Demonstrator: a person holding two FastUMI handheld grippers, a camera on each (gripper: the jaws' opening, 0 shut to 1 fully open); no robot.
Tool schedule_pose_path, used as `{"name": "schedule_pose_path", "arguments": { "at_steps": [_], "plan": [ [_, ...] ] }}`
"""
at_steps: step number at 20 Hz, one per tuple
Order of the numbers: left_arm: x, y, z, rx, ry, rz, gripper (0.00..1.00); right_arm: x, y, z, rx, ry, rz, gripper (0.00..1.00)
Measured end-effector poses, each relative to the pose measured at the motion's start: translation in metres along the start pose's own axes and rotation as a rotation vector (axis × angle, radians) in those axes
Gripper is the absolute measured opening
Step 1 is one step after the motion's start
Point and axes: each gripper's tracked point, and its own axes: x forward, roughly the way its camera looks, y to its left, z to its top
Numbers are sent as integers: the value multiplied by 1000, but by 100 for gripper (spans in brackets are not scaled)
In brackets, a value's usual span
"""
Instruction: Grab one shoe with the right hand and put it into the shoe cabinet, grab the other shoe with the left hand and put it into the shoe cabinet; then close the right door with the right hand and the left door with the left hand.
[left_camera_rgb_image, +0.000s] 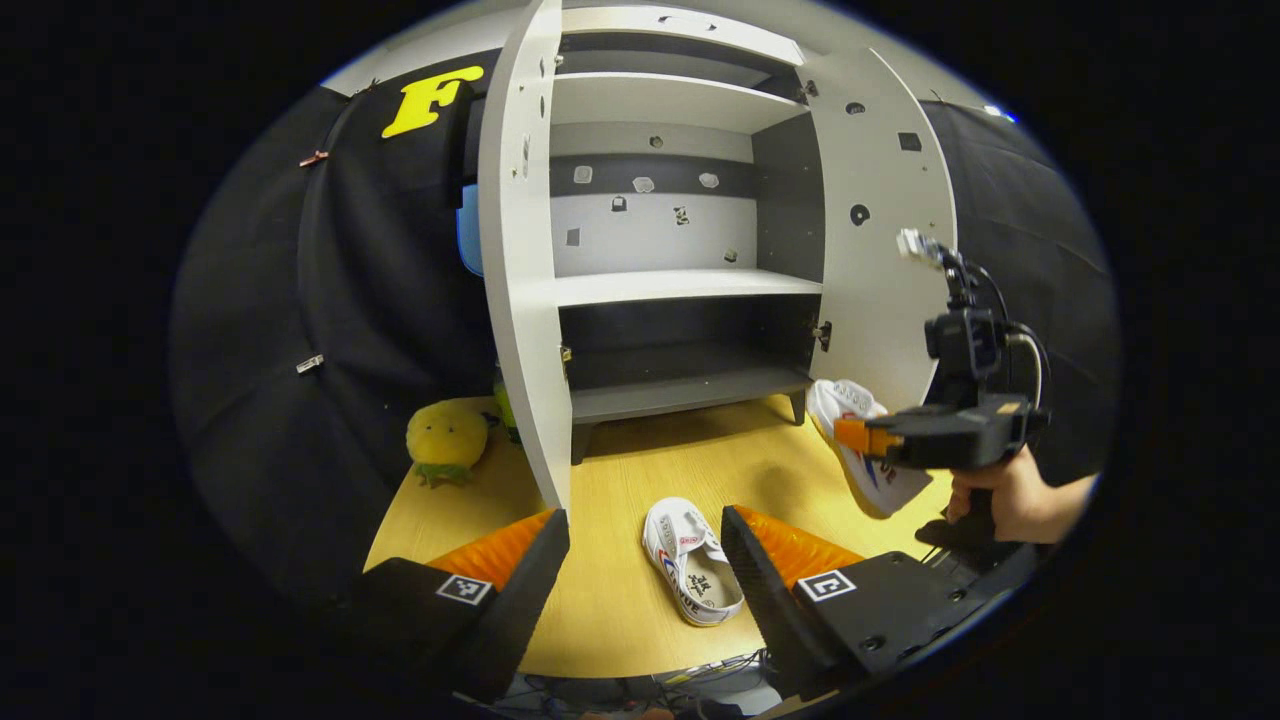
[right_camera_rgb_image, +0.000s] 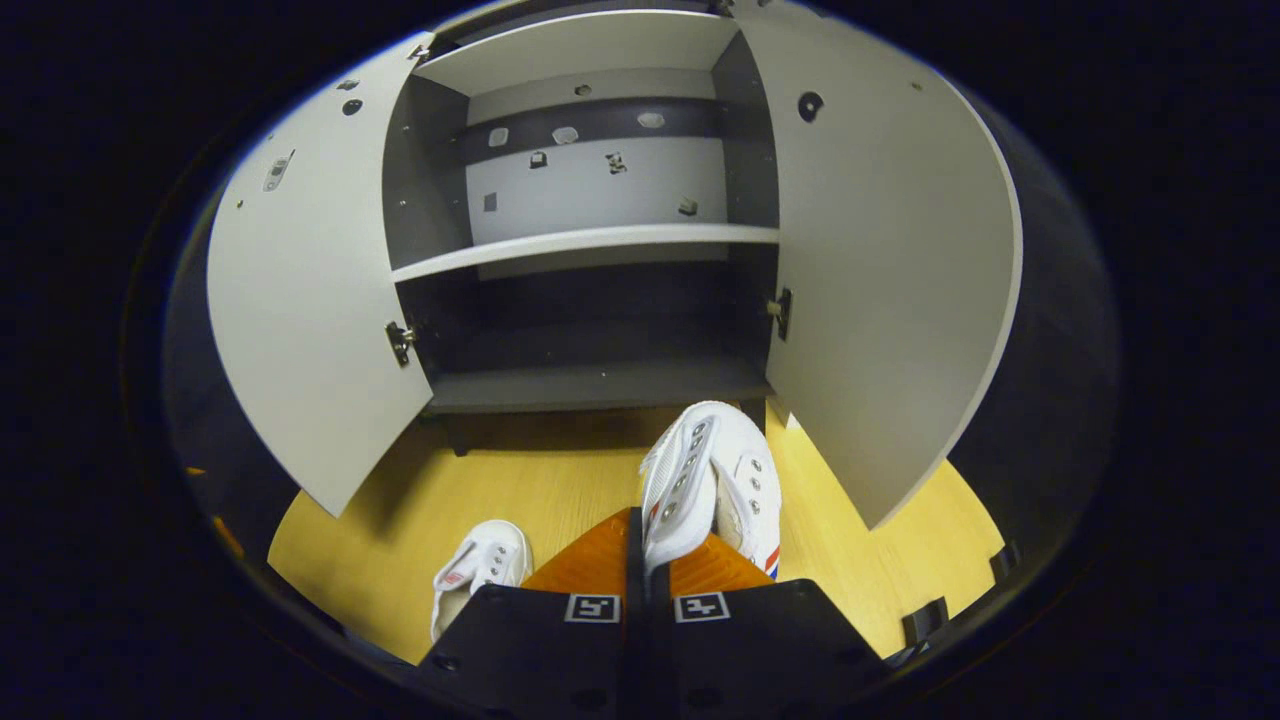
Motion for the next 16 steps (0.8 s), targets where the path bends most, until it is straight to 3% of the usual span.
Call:
{"name": "schedule_pose_path", "arguments": {
  "at_steps": [8, 12, 16],
  "plan": [
    [3, 11, 13, -52, -45, -3, 95, 6, 56, 143, -95, -168, 93, 5],
    [4, 11, 27, -53, -79, 0, 95, 37, 74, 200, -99, -208, 132, 5],
    [10, 16, 40, -71, -95, 34, 95, 76, 81, 251, -188, -254, 131, 5]
  ]
}}
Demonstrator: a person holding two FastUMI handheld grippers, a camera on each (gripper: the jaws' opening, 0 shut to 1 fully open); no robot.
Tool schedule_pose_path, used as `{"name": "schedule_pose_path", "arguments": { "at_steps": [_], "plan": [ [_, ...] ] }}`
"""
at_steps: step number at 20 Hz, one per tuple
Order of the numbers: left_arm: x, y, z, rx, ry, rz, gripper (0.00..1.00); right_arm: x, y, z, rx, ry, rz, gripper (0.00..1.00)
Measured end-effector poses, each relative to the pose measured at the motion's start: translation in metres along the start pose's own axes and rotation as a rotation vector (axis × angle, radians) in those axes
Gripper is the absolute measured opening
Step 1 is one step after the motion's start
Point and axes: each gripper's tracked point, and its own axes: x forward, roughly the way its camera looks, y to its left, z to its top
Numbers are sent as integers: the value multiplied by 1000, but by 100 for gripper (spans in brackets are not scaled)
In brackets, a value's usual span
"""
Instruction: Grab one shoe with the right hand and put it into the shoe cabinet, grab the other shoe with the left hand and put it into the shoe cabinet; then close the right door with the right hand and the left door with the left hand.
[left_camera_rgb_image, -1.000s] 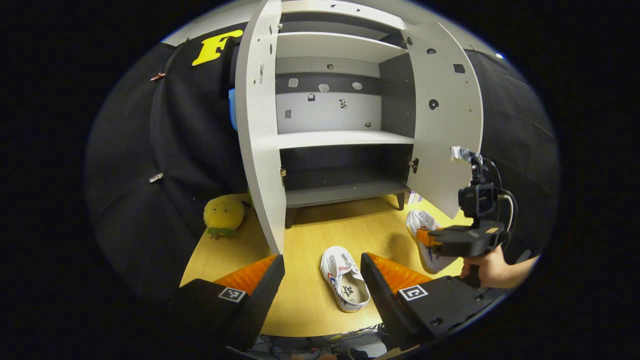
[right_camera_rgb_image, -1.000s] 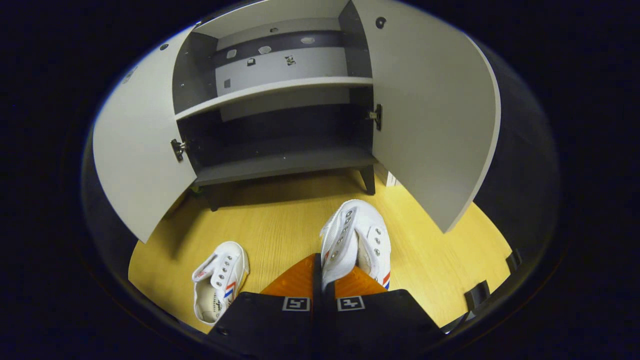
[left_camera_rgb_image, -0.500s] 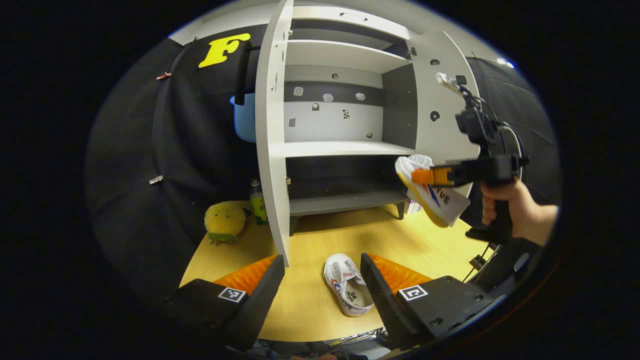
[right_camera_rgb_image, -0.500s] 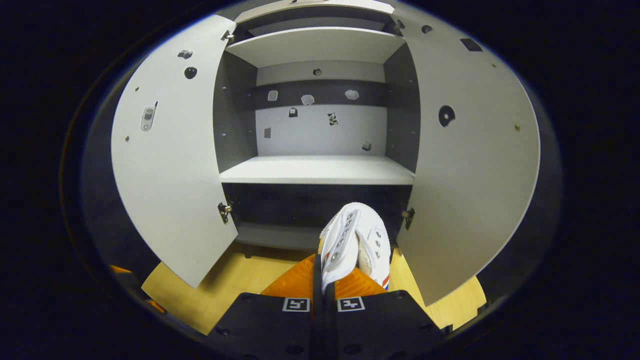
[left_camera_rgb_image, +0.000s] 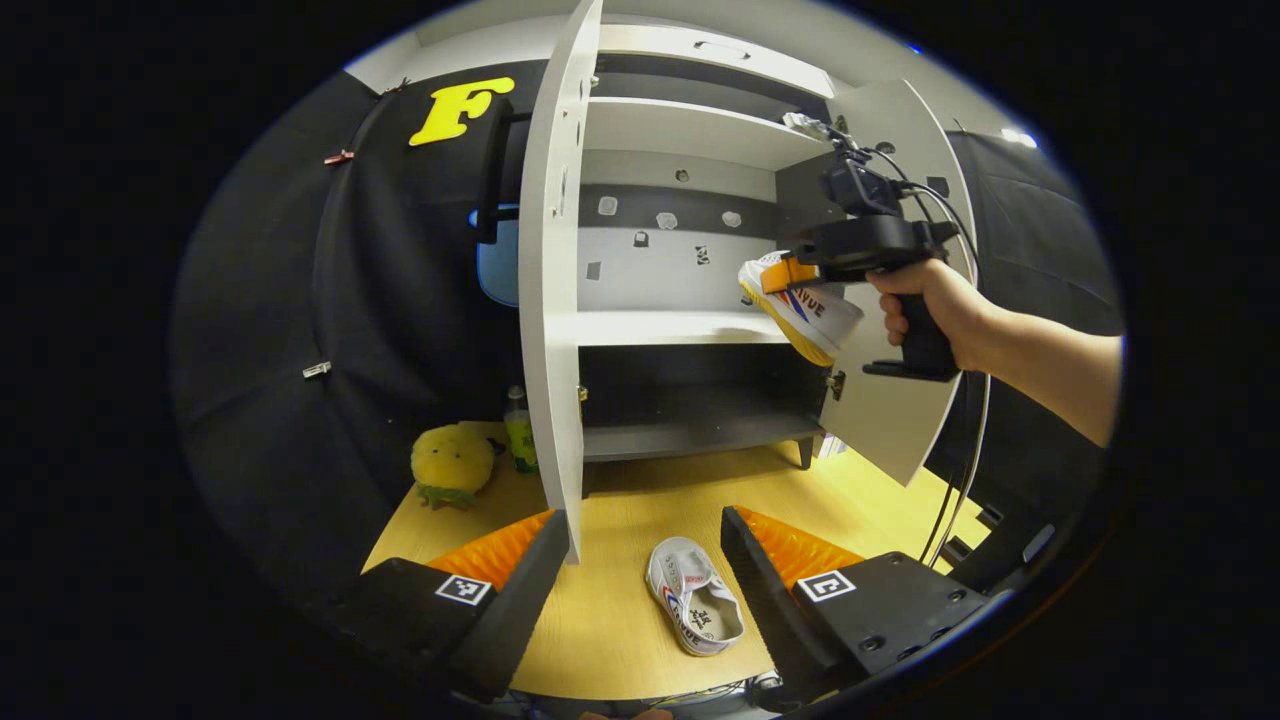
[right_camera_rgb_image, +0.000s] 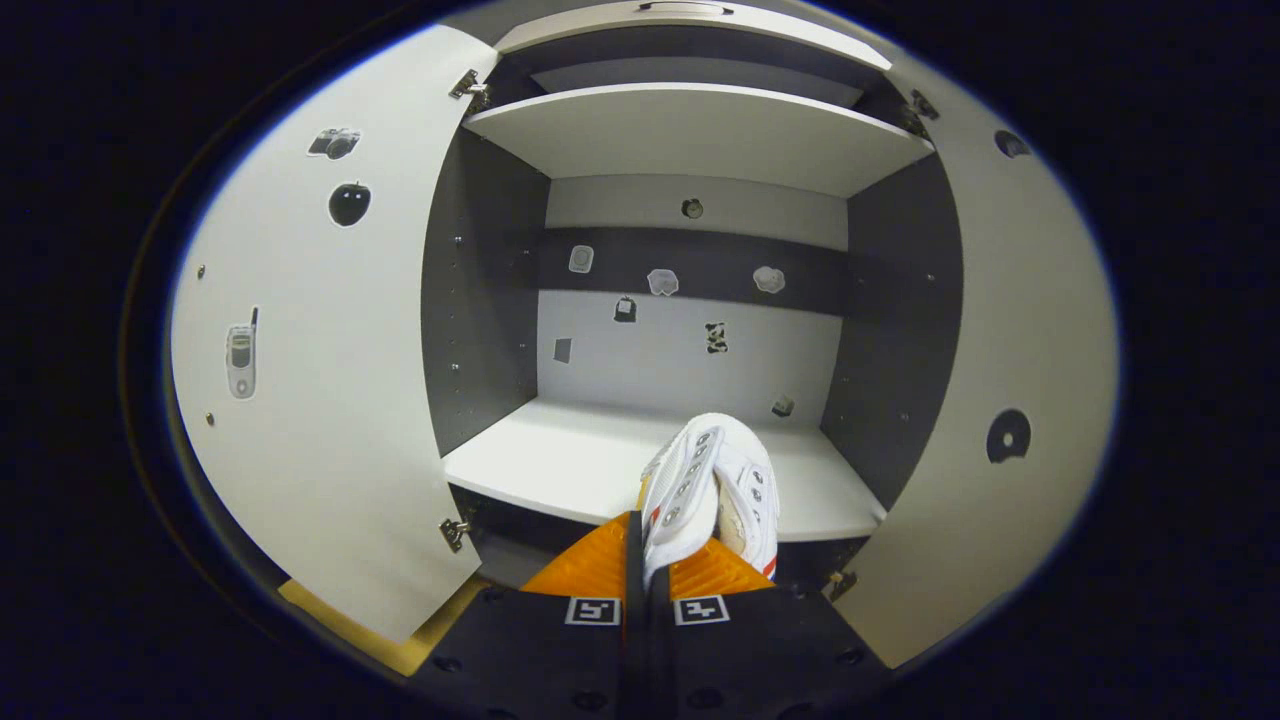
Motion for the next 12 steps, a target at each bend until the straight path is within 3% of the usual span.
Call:
{"name": "schedule_pose_path", "arguments": {
  "at_steps": [6, 12],
  "plan": [
    [18, 9, 15, -20, -13, 75, 95, 88, -21, 36, -133, -31, -3, 5],
    [36, 16, 24, -32, -6, 163, 95, 171, -47, 21, -158, 70, -1, 5]
  ]
}}
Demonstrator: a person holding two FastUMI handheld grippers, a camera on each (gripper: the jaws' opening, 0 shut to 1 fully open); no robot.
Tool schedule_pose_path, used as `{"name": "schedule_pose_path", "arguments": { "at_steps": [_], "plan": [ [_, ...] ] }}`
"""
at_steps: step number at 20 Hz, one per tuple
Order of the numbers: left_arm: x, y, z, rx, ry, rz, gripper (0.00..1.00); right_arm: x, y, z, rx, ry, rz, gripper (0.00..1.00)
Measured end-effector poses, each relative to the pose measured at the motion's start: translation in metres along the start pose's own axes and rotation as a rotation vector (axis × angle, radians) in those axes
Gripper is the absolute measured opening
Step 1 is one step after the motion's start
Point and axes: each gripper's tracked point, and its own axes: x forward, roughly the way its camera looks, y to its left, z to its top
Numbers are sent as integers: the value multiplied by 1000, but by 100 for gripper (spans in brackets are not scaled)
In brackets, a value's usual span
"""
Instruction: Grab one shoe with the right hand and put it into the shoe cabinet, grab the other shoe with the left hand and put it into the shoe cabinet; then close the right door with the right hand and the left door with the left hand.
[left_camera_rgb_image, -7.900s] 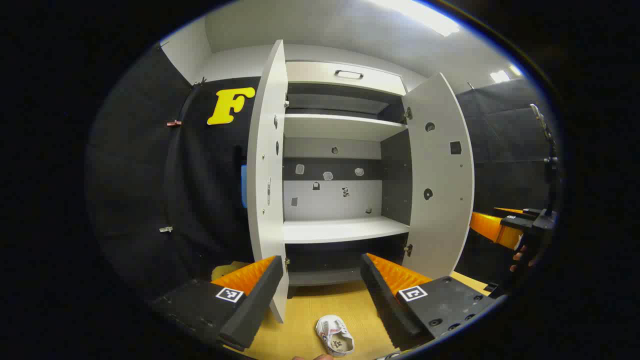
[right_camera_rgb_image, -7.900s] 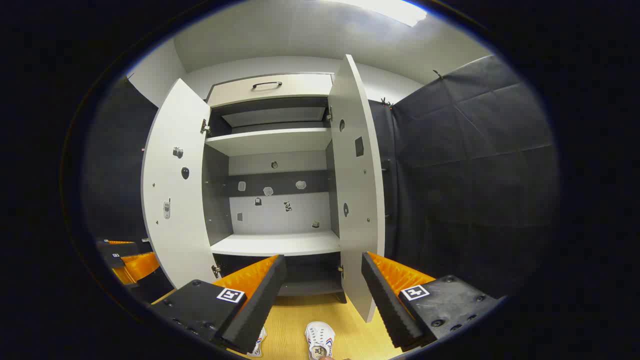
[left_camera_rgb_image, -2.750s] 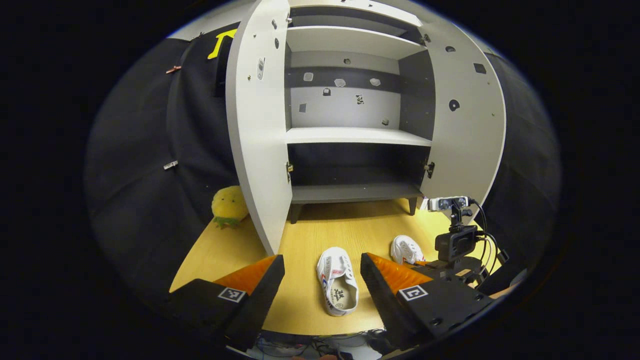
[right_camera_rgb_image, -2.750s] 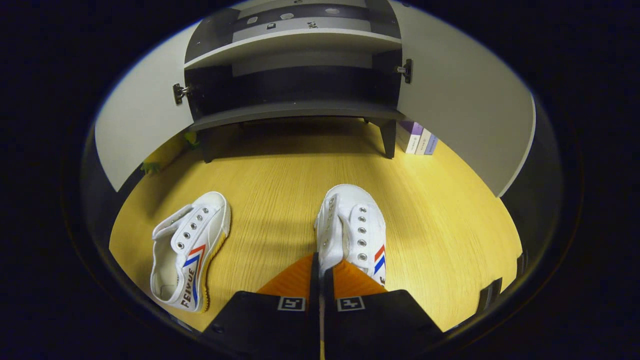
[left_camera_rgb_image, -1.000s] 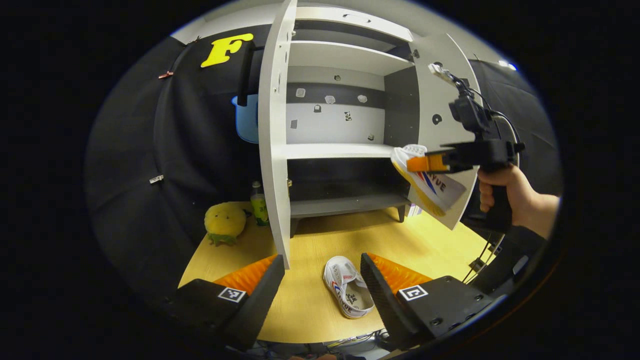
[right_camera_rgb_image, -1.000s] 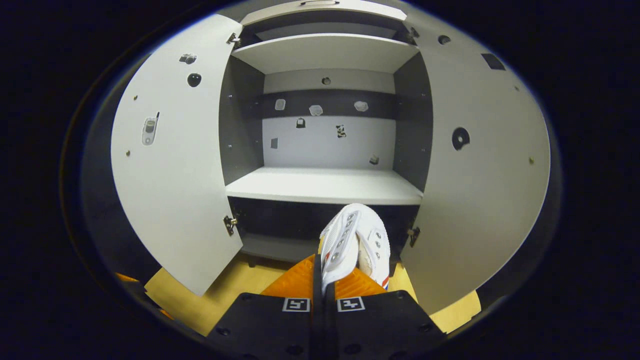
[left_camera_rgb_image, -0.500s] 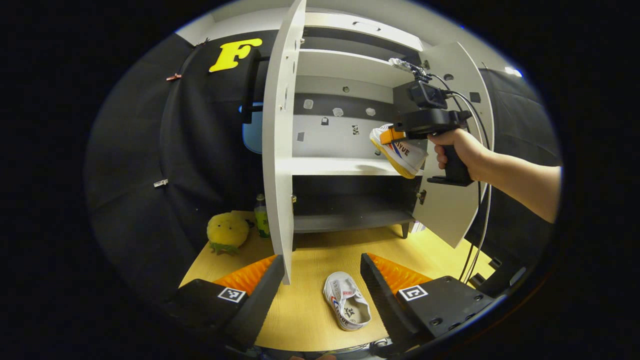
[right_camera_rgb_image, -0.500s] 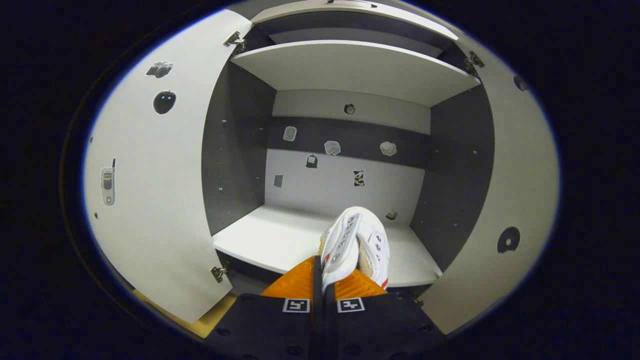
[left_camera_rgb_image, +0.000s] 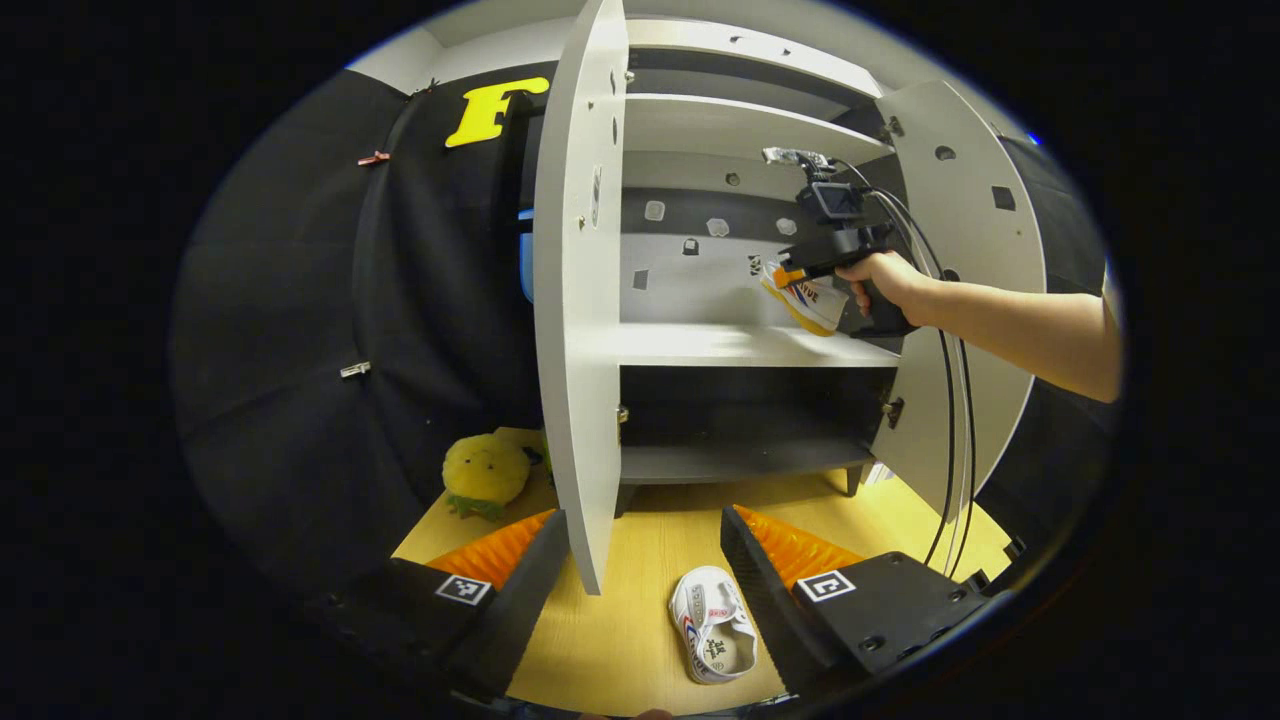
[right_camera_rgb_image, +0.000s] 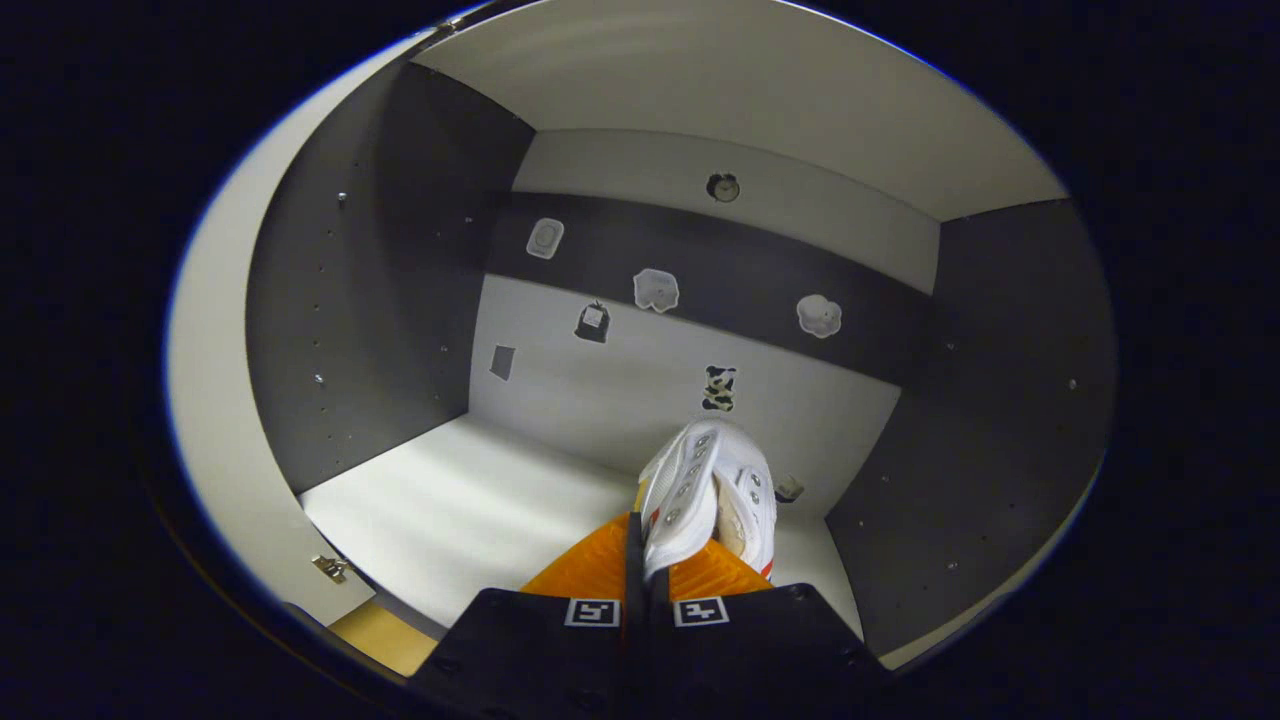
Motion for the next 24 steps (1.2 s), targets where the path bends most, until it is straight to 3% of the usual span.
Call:
{"name": "schedule_pose_path", "arguments": {
  "at_steps": [7, 13, 17, 18, 21, 23, 24],
  "plan": [
    [11, 5, -2, -33, 20, 83, 95, 46, -6, -43, 21, 127, 13, 5],
    [13, 13, 8, -17, -4, 125, 95, 51, 3, -51, 84, 173, 15, 5],
    [7, 12, 9, -35, -16, 123, 95, 38, 7, -48, 175, 209, 24, 12],
    [5, 12, 10, -42, -19, 122, 95, 32, 10, -47, 201, 222, 41, 15],
    [2, 12, 8, -65, -25, 109, 95, 12, 15, -40, 227, 237, 63, 48],
    [-2, 13, 7, -65, -26, 96, 95, -5, 19, -33, 244, 229, 79, 52],
    [-4, 14, 7, -58, -29, 90, 95, -15, 17, -29, 249, 217, 77, 64]
  ]
}}
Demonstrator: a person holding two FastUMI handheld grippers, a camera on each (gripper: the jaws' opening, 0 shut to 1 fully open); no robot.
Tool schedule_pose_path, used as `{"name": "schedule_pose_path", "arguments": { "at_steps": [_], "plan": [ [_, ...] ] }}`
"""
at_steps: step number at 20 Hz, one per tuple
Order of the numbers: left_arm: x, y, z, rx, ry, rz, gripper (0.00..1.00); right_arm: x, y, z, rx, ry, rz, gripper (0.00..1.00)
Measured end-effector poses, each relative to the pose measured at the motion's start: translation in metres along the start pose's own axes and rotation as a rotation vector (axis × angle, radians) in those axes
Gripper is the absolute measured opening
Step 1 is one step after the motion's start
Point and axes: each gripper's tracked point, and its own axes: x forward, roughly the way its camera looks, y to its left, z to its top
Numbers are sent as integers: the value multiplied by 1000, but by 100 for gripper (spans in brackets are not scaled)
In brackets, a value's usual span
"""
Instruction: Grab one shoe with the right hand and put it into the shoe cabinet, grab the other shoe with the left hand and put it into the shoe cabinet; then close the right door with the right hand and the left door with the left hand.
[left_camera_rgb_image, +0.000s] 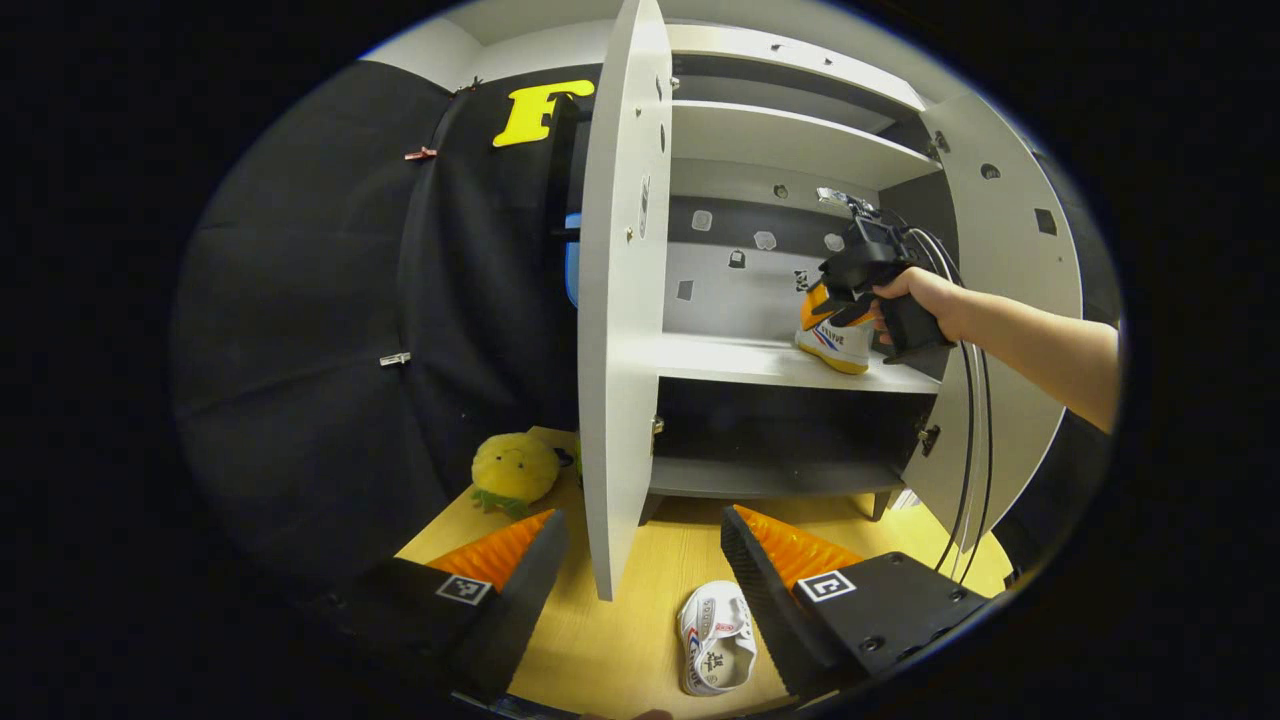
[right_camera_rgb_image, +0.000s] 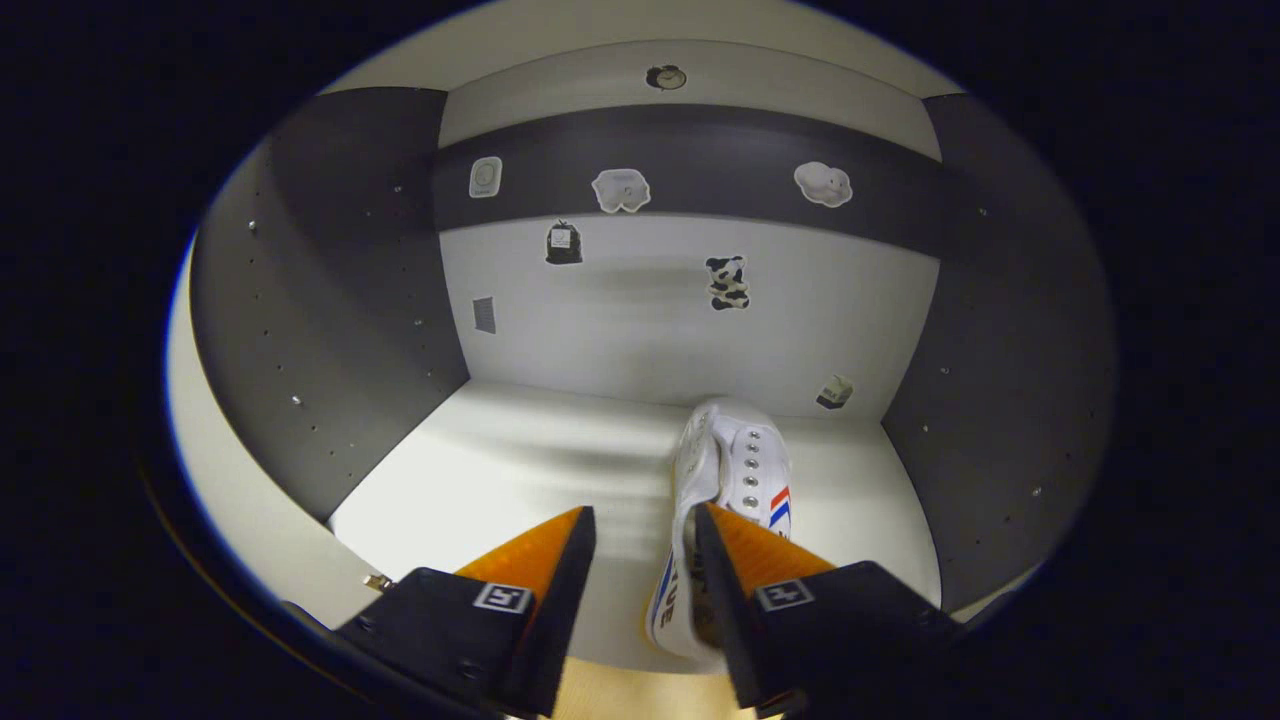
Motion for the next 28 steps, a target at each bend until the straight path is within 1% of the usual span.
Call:
{"name": "schedule_pose_path", "arguments": {
  "at_steps": [1, 2, 3, 4, 5, 9, 12, 15, 20, 22, 25, 28],
  "plan": [
    [-1, 2, -1, 9, -3, -5, 95, -12, 0, 2, -2, -15, -6, 88],
    [-3, 3, -2, 18, -6, -12, 95, -25, -1, 3, -7, -32, -15, 95],
    [-4, 5, -4, 25, -5, -20, 95, -37, -1, 4, -11, -53, -24, 98],
    [-5, 6, -7, 30, -3, -30, 98, -52, -1, 5, -13, -76, -30, 99],
    [-7, 6, -11, 31, 4, -43, 95, -69, 1, 6, -14, -102, -34, 99],
    [-11, 1, -37, 44, 44, -107, 95, -137, 5, -5, -42, -217, -59, 99],
    [-13, -8, -59, 72, 79, -168, 95, -183, 8, -38, -9, -254, -71, 99],
    [-12, -17, -86, 97, 121, -223, 95, -216, 4, -77, 11, -272, -90, 99],
    [-6, -23, -139, 142, 214, -281, 95, -259, -7, -161, 55, -236, -149, 99],
    [0, -27, -163, 143, 267, -296, 95, -271, -10, -200, 77, -191, -166, 99],
    [15, -43, -196, 127, 344, -347, 96, -283, -15, -258, 106, -90, -190, 99],
    [35, -52, -223, 139, 401, -353, 97, -295, -22, -301, 122, -22, -206, 99]
  ]
}}
